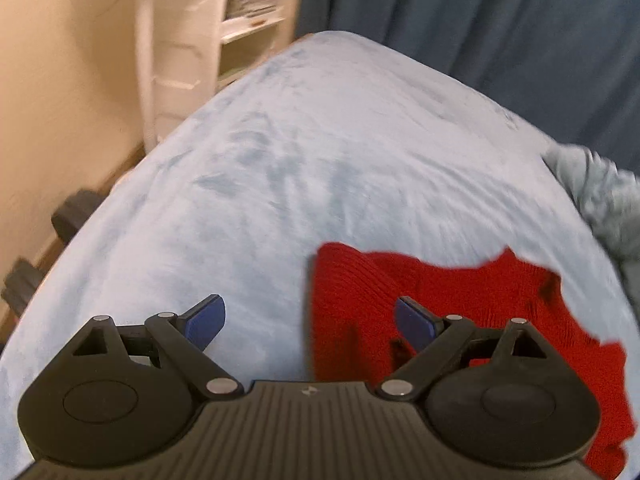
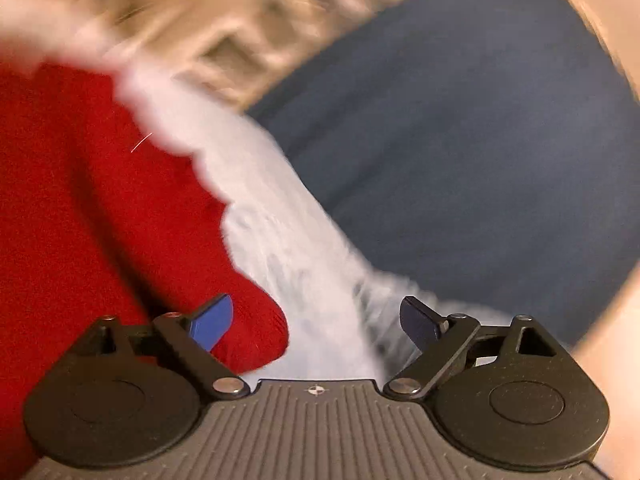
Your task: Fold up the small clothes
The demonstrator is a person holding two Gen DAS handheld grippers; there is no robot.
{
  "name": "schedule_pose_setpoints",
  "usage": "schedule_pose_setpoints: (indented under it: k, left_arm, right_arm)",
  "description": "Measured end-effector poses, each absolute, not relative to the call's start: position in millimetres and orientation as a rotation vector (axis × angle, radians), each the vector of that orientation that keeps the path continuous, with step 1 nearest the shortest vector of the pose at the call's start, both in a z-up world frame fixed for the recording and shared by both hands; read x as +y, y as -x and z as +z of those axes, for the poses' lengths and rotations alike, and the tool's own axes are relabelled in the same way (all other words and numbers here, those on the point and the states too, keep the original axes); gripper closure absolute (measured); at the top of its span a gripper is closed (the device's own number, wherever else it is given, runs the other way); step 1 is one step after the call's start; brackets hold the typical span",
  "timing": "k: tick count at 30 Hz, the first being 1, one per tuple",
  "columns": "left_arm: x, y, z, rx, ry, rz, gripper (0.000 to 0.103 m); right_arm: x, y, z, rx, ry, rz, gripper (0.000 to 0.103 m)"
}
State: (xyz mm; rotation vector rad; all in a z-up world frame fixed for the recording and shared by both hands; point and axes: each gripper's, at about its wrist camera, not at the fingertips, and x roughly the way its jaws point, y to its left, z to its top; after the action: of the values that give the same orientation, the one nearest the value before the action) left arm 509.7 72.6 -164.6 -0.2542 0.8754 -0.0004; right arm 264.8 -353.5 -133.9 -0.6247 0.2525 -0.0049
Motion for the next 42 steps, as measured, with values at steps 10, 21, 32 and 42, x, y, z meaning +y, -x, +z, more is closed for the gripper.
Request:
schedule_pose_setpoints:
  k: [10,21,32,42]
  left_arm:
    - [49,-578,-218,1.115,0.425,-0.16,0.041]
    - [48,-584,-227,1.018,0.309,-0.138,0.063]
    - [66,-475,-161,0.911,0.134,-0.084,0.004]
    - [52,-265,-117,0.948,-0.03,-0.115,0.0]
  right_arm:
    - [-482,-459,-192,0.858,-0.912,-0.114,0.065]
    - [-452,-473,-192,0.767,-0.521,-0.137,0.069]
    - [-438,-326,-151,0.713,-0.421,-0.212,0.021]
    - [-343,-138,-79,0.729,-0.342,-0.114,0.021]
